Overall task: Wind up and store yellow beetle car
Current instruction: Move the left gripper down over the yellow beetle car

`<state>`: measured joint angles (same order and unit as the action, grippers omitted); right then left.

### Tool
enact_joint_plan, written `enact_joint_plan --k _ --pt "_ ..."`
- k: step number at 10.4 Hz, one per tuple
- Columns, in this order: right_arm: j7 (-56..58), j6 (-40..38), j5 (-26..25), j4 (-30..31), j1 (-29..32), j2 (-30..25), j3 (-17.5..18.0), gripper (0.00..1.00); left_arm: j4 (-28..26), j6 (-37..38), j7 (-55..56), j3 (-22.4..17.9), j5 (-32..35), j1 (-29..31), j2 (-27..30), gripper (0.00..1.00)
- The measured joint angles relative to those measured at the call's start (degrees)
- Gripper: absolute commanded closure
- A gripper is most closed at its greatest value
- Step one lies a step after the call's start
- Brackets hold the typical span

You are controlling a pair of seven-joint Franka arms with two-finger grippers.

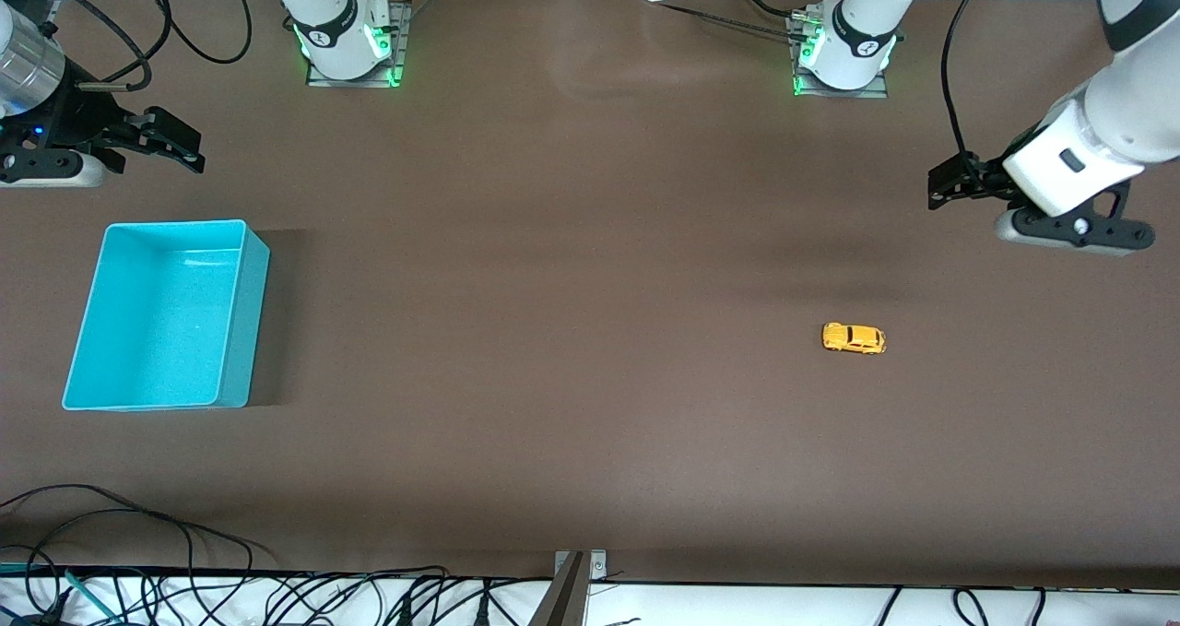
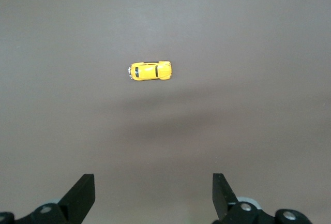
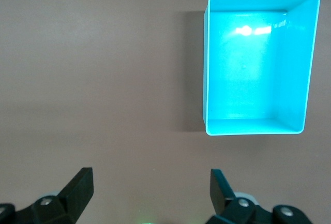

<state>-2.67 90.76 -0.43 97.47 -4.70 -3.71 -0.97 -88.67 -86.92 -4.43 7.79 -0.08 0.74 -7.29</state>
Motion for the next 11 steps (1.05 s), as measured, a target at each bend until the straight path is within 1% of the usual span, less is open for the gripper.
enact_joint_plan --k 1,5,7,9,11 --pt "0.0 0.0 0.0 0.0 0.0 0.0 0.0 0.00 0.0 -0.7 -4.2 0.0 0.0 0.0 -1.6 0.00" --pt "0.0 0.0 0.0 0.0 0.0 0.0 0.0 0.00 -0.2 -7.9 -21.7 0.0 0.0 0.0 -7.6 0.00" --pt "0.0 0.0 0.0 0.0 0.0 0.1 0.0 0.00 -1.3 -12.1 -31.3 0.1 0.0 0.0 -11.6 0.00" --pt "0.0 0.0 0.0 0.0 0.0 0.1 0.0 0.00 -4.5 -18.4 -39.7 0.1 0.0 -0.1 -15.0 0.00" --pt "0.0 0.0 0.0 0.1 0.0 0.1 0.0 0.00 -10.3 -27.6 -50.3 0.1 0.0 0.0 -16.2 0.00"
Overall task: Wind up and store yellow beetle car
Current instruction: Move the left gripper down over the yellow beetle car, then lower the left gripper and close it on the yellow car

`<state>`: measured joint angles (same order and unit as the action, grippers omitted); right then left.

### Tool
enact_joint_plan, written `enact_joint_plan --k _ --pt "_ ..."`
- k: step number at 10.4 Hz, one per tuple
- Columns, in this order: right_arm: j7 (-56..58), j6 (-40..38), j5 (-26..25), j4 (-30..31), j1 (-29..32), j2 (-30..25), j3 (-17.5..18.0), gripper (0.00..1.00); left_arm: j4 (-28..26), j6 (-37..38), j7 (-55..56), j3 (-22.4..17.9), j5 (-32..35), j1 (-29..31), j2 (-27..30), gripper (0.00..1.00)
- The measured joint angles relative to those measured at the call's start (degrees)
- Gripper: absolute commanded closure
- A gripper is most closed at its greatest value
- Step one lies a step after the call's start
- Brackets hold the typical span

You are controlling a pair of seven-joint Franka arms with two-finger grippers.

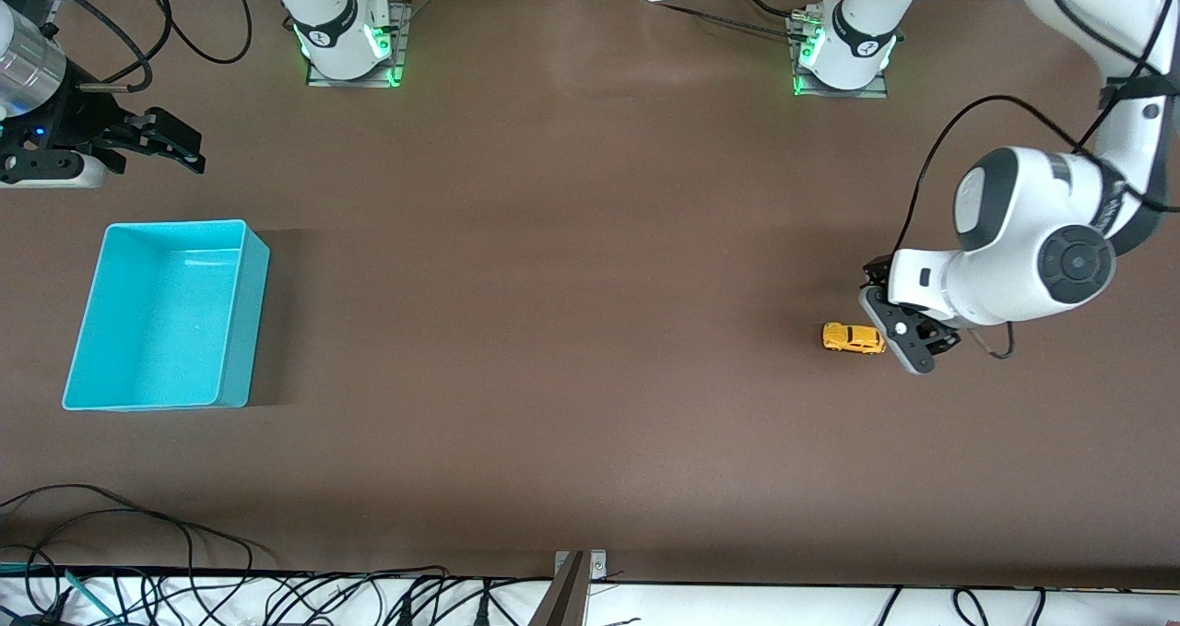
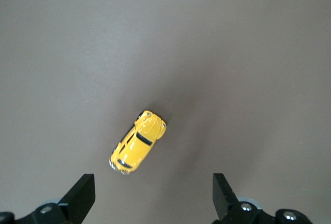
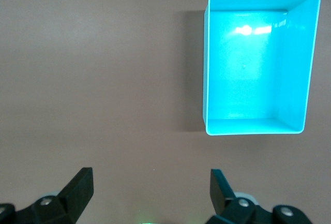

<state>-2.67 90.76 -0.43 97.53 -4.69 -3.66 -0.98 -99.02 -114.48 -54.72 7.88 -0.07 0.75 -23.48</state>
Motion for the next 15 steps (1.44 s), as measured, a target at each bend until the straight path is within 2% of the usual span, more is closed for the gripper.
enact_joint_plan --k 3,4,8,10,12,14,15 --pt "0.0 0.0 0.0 0.0 0.0 0.0 0.0 0.00 -9.9 -14.8 -12.6 -0.2 0.1 0.3 -0.4 0.00" --pt "0.0 0.0 0.0 0.0 0.0 0.0 0.0 0.00 -12.0 -17.5 -16.5 -0.3 0.1 1.0 -0.9 0.00" --pt "0.0 0.0 0.0 0.0 0.0 0.0 0.0 0.00 -12.6 -20.5 -27.3 -0.3 1.1 2.5 -5.6 0.00" --pt "0.0 0.0 0.0 0.0 0.0 0.0 0.0 0.00 -12.3 -21.8 -27.9 -0.1 5.4 2.4 -6.2 0.00" --pt "0.0 0.0 0.0 0.0 0.0 0.0 0.0 0.00 -12.3 -22.8 -28.0 -0.1 6.2 2.4 -6.5 0.00" --pt "0.0 0.0 0.0 0.0 0.0 0.0 0.0 0.00 -12.3 -24.2 -28.2 -0.1 6.2 2.4 -7.4 0.05" --pt "0.0 0.0 0.0 0.0 0.0 0.0 0.0 0.00 -12.3 -25.1 -28.2 -0.2 6.2 2.4 -8.1 0.16"
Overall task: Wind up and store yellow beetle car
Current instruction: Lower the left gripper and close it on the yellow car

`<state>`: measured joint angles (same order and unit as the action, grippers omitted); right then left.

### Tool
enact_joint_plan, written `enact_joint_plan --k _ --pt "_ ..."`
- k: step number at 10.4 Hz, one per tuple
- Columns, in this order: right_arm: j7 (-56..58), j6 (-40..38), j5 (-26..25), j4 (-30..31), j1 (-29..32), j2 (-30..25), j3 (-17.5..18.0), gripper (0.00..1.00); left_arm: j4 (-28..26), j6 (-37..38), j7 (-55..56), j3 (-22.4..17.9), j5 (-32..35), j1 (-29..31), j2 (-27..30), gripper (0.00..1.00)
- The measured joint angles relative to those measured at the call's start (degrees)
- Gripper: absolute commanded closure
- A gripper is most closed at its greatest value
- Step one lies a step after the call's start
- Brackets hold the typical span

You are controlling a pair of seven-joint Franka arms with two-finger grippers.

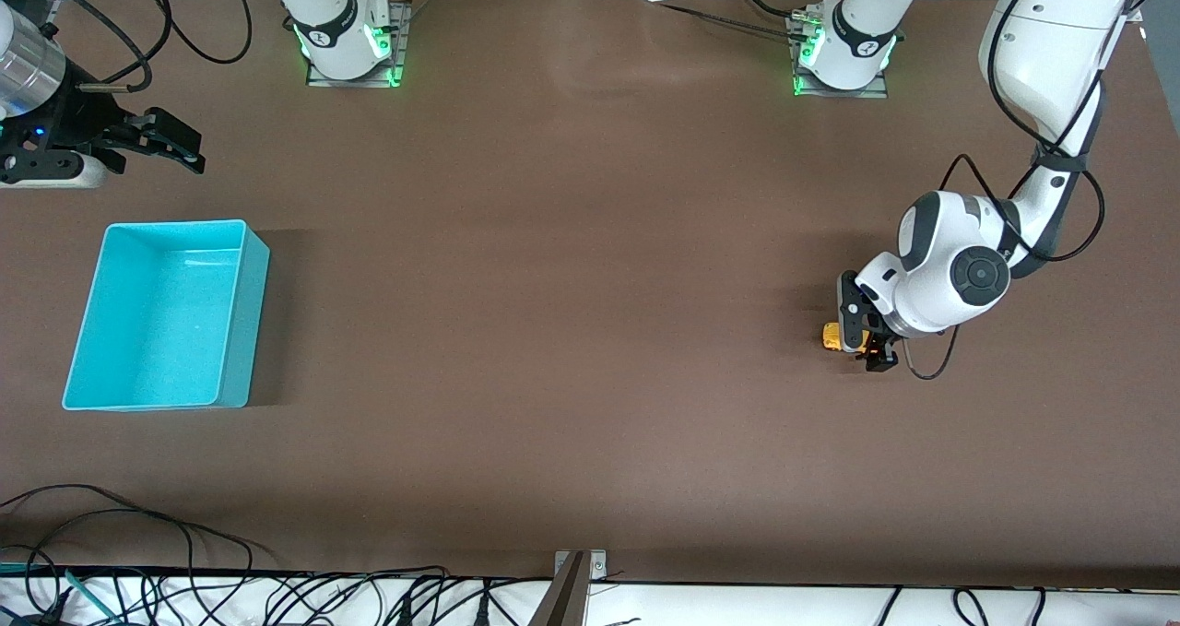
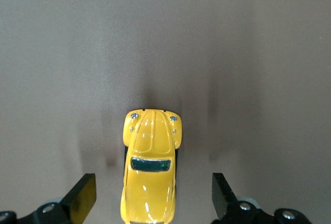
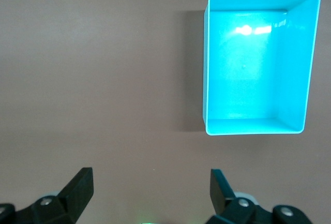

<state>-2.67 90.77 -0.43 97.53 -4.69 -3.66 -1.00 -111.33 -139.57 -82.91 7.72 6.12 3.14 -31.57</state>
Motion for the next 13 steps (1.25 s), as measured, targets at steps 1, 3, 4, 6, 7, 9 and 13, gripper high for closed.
enact_joint_plan --k 1,3,4,6,7,9,13 --pt "0.0 0.0 0.0 0.0 0.0 0.0 0.0 0.00 0.0 -0.8 -0.1 0.0 0.0 0.0 -0.6 0.51" --pt "0.0 0.0 0.0 0.0 0.0 0.0 0.0 0.00 0.0 -1.2 -0.2 0.0 0.0 0.0 -1.3 0.81" --pt "0.0 0.0 0.0 0.0 0.0 0.0 0.0 0.00 0.0 -1.3 -0.2 0.0 0.0 -0.1 -1.4 0.83" --pt "0.0 0.0 0.0 0.0 0.0 0.0 0.0 0.00 0.1 -1.5 -0.3 0.1 0.0 -0.1 -1.4 0.89" --pt "0.0 0.0 0.0 0.0 0.0 0.0 0.0 0.00 0.1 -1.5 -0.3 0.1 0.0 -0.1 -1.4 0.95" --pt "0.0 0.0 0.0 0.0 0.0 0.0 0.0 0.00 0.1 -1.5 -0.3 0.0 0.0 -0.1 -1.4 0.94" --pt "0.0 0.0 0.0 0.0 0.0 0.0 0.0 0.00 0.1 -1.4 -0.4 -0.2 0.0 0.7 -1.4 0.95"
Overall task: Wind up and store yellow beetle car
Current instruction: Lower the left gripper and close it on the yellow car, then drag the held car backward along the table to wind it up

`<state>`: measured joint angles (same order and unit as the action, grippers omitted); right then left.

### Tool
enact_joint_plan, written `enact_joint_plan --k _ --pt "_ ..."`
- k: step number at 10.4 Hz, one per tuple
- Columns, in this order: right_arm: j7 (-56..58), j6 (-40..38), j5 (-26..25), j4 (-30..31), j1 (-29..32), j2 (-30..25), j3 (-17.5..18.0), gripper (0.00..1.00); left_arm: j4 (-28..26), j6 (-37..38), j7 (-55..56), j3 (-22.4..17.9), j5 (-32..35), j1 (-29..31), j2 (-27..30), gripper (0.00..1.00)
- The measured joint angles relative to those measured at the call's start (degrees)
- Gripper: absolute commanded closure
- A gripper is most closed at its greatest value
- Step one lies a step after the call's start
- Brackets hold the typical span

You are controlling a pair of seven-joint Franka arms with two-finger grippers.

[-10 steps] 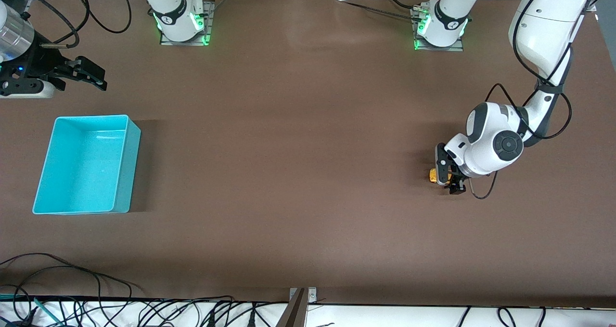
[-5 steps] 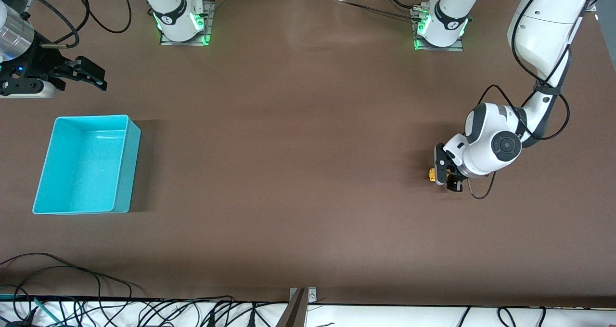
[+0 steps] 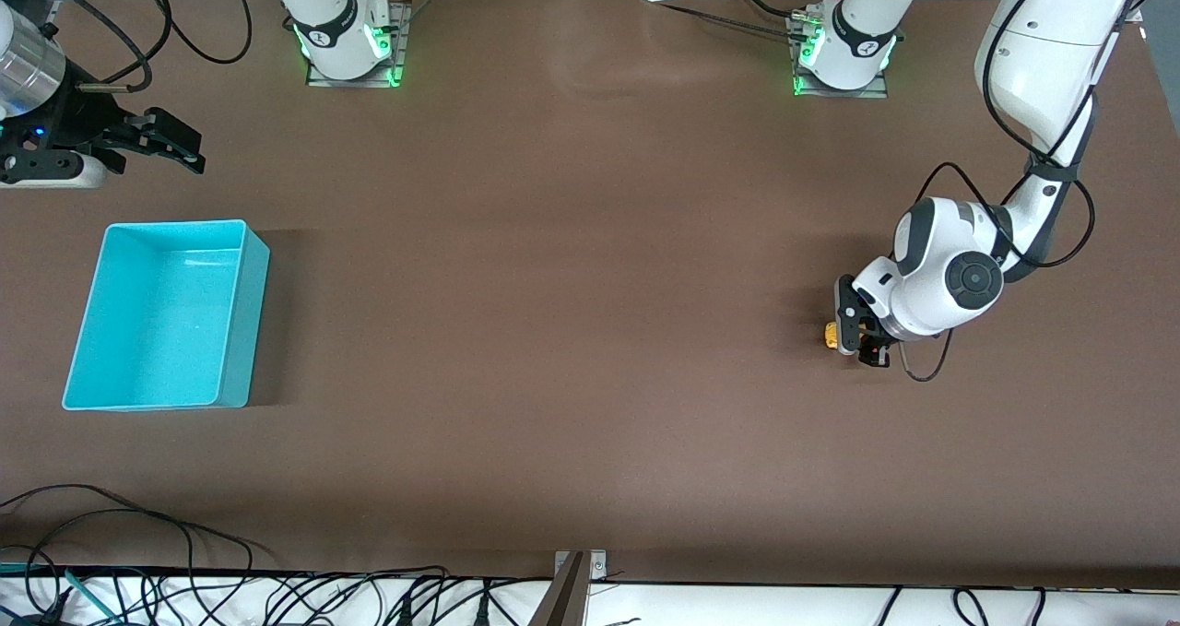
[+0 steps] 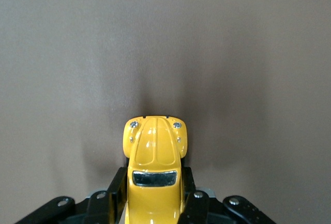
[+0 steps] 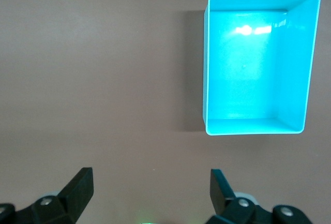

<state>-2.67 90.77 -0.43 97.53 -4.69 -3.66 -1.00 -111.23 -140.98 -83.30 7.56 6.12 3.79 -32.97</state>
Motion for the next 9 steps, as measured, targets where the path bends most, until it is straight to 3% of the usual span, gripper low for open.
enact_joint_plan --k 3,9 --pt "0.0 0.0 0.0 0.0 0.0 0.0 0.0 0.00 0.0 0.1 -1.4 -0.2 2.7 2.4 0.0 0.96" --pt "0.0 0.0 0.0 0.0 0.0 0.0 0.0 0.00 2.7 0.1 -13.6 -0.2 2.9 14.3 -1.7 0.96"
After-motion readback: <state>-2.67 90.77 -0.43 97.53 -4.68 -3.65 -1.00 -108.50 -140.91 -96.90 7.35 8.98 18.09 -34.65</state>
